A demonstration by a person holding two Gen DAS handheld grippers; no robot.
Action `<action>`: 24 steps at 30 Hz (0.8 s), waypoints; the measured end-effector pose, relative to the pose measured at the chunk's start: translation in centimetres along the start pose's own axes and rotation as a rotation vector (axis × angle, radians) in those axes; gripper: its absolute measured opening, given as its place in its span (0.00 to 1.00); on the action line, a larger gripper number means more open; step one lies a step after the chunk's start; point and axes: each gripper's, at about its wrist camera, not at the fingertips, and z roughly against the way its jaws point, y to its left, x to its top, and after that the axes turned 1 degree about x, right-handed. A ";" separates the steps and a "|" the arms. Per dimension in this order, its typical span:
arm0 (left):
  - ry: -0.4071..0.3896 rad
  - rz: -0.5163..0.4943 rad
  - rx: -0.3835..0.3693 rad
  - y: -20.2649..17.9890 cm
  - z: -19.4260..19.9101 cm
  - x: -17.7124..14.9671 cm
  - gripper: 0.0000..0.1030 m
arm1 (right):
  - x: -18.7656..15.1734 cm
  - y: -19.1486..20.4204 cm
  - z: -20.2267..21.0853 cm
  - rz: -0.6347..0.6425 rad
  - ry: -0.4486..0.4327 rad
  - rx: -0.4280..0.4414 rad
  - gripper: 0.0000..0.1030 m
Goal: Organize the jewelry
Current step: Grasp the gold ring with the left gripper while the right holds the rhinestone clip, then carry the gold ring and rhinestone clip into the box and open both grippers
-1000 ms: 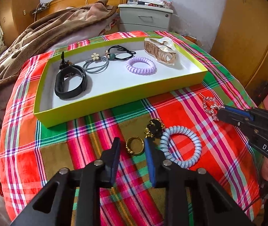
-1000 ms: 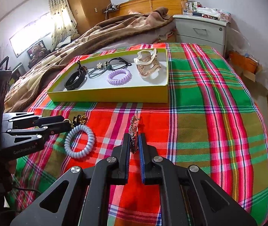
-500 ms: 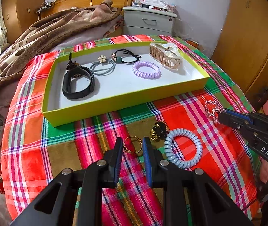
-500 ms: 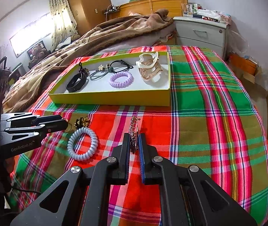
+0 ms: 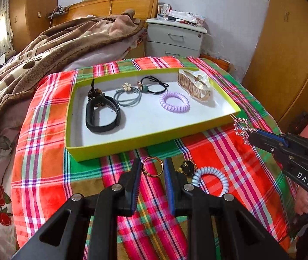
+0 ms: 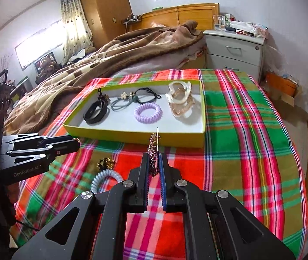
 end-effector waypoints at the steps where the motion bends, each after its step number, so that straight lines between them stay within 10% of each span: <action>1: -0.003 0.001 0.002 0.1 0.1 0.2 0.21 | 0.2 0.2 -0.1 0.003 -0.002 0.003 0.09; 24: -0.050 0.084 0.041 4.8 -0.4 3.4 0.21 | 6.1 3.0 -6.4 0.040 0.029 0.098 0.09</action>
